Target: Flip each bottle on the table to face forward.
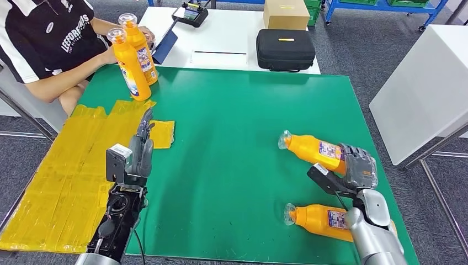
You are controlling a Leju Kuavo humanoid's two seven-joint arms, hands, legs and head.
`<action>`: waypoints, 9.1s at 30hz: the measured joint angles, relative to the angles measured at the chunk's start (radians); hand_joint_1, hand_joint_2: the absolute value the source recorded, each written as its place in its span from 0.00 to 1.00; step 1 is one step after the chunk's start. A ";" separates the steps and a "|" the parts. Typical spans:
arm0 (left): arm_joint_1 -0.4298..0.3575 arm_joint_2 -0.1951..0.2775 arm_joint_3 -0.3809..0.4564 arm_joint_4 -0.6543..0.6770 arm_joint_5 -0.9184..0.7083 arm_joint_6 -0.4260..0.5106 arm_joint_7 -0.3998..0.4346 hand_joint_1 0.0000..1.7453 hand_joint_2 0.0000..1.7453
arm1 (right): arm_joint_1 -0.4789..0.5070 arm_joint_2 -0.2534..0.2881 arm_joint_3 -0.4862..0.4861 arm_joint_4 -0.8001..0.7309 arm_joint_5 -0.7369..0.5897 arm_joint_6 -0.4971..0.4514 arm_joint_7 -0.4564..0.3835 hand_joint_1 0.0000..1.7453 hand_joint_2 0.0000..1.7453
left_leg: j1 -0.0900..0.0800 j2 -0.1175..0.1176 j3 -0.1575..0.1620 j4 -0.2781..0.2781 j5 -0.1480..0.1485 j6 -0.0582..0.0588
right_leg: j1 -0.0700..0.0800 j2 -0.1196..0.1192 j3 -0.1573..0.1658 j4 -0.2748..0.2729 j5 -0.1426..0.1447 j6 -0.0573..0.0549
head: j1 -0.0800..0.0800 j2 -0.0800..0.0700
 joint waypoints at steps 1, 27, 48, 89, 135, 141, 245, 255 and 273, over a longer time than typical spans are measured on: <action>0.007 -0.003 -0.001 -0.010 0.005 -0.013 0.003 0.00 1.00 | 0.014 0.027 -0.005 -0.045 -0.093 -0.021 -0.067 1.00 1.00 | 0.000 0.000 -0.001 0.000 0.000 0.000 | 0.000 0.000 -0.001 0.000 0.000 0.000 | 0.000 0.000; 0.022 -0.024 -0.178 -0.145 0.044 -0.088 0.129 0.00 1.00 | -0.045 0.278 0.081 -0.175 -0.672 0.193 -0.361 1.00 1.00 | 0.000 -0.001 -0.008 0.000 0.001 -0.001 | 0.000 -0.002 -0.008 0.001 -0.001 -0.001 | 0.000 0.000; -0.062 -0.046 -0.266 -0.085 0.092 -0.121 0.163 0.00 1.00 | -0.122 0.379 0.293 0.015 -0.635 0.242 -0.362 1.00 1.00 | 0.000 -0.001 -0.009 0.000 0.001 -0.001 | 0.000 -0.002 -0.010 0.002 -0.001 -0.001 | 0.000 0.000; -0.103 -0.037 -0.260 0.066 0.348 -0.168 0.190 1.00 1.00 | -0.135 0.449 0.531 0.136 -0.735 0.245 -0.352 1.00 1.00 | 0.000 -0.002 -0.011 0.000 0.001 -0.001 | -0.001 -0.002 -0.010 0.002 -0.001 -0.001 | 0.000 0.000; -0.021 -0.049 0.041 0.052 -1.272 0.815 0.434 1.00 1.00 | 0.174 0.318 0.454 -0.670 -0.942 0.208 -0.159 0.00 1.00 | 0.000 -0.001 -0.011 0.000 0.000 -0.002 | -0.001 -0.002 -0.013 0.002 -0.001 -0.001 | 0.001 0.000; -0.047 -0.003 -0.132 0.100 -1.380 0.815 0.837 1.00 1.00 | 0.227 0.311 0.431 -0.735 -0.910 0.214 -0.160 0.00 1.00 | 0.000 -0.002 -0.012 0.000 0.000 -0.002 | -0.001 -0.002 -0.013 0.001 -0.001 -0.001 | 0.001 0.000; -0.152 -0.044 -0.086 0.442 -0.980 0.802 0.289 0.00 0.00 | 0.673 -0.138 -0.520 -1.209 0.149 1.072 -0.306 0.00 1.00 | -0.003 -0.001 -0.011 0.000 -0.004 0.001 | -0.003 -0.001 -0.012 0.000 -0.002 0.002 | 0.001 0.000; -0.159 -0.057 -0.091 0.442 -0.968 0.781 0.290 0.00 0.00 | 0.659 -0.144 -0.329 -1.054 0.130 0.972 -0.182 0.00 1.00 | -0.003 -0.001 -0.011 0.000 -0.003 0.001 | -0.003 -0.001 -0.012 0.000 -0.003 0.002 | 0.001 0.000; -0.167 -0.061 -0.113 0.442 -0.956 0.779 0.290 0.00 0.00 | 0.665 -0.134 -0.194 -0.948 0.101 0.932 -0.133 0.00 1.00 | -0.003 -0.001 -0.011 0.000 -0.004 0.001 | -0.003 -0.001 -0.012 0.000 -0.003 0.002 | 0.001 0.000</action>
